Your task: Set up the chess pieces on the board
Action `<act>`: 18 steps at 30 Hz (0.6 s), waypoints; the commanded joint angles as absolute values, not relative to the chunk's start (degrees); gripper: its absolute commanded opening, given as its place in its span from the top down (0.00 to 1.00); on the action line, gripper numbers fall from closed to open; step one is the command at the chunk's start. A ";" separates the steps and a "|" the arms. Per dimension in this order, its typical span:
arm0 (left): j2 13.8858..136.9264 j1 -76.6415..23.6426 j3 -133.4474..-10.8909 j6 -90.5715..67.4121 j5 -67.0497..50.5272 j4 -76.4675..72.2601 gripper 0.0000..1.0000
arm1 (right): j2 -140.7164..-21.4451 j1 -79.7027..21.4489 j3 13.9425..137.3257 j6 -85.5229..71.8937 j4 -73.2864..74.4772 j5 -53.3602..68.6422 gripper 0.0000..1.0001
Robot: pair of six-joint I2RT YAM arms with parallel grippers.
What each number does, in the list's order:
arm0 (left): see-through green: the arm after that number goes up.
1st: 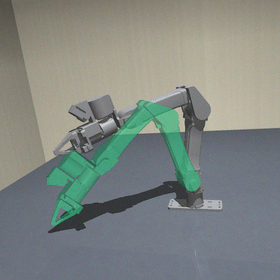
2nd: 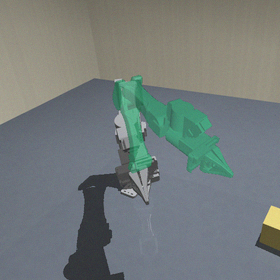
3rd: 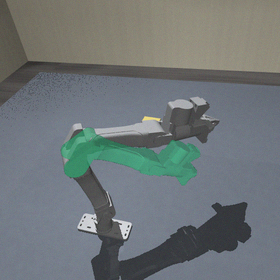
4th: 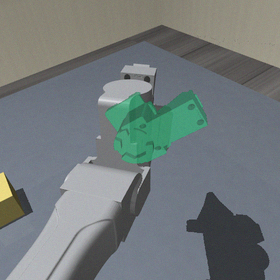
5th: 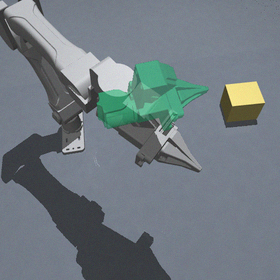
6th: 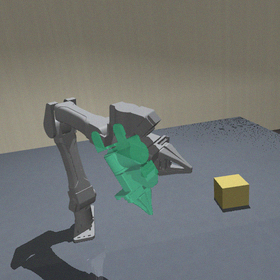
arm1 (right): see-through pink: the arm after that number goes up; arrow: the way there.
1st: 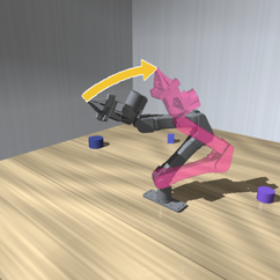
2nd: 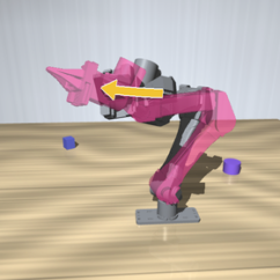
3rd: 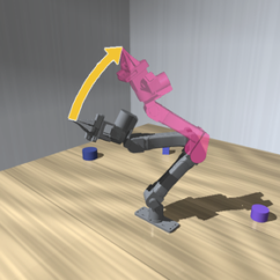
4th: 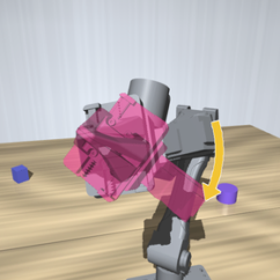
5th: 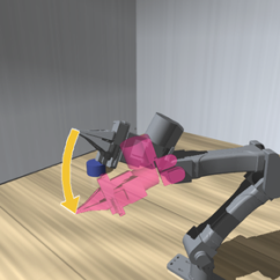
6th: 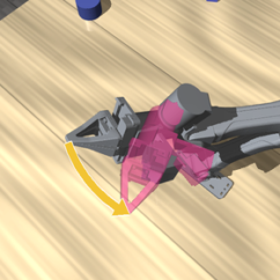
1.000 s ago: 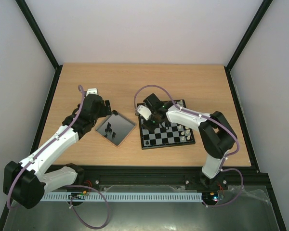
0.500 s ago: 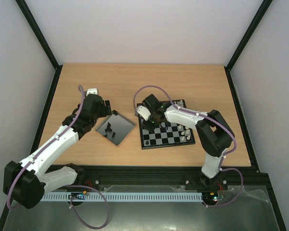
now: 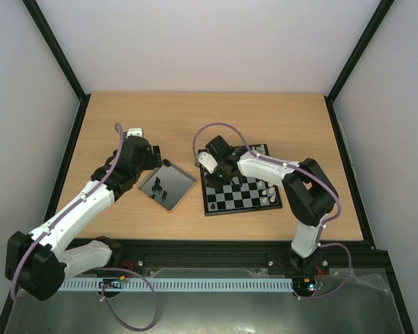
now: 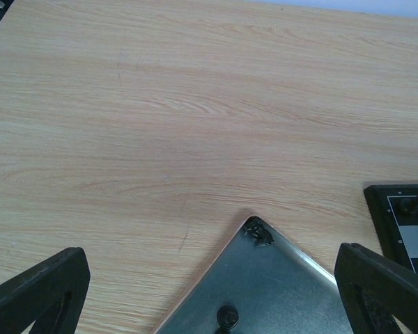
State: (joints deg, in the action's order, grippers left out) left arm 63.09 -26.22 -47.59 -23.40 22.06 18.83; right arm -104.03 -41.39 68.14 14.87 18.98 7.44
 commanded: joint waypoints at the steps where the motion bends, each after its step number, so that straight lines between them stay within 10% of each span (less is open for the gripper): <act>1: 63.79 -25.93 -47.20 -22.93 22.17 18.98 0.01 | -101.46 -41.78 70.64 13.93 22.58 8.75 0.60; 10: 69.03 -25.93 -49.15 -25.16 20.73 22.54 0.02 | -90.72 -41.47 64.78 15.33 24.34 3.86 0.58; 18: 78.86 -26.02 -53.96 -24.80 11.21 30.07 0.29 | -76.85 -38.62 53.28 13.27 20.68 3.83 0.55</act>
State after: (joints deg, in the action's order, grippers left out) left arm 75.53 -26.17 -50.92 -24.62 16.75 25.04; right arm -81.97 -40.29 57.89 14.59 20.78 4.34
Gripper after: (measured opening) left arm 0.751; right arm 0.439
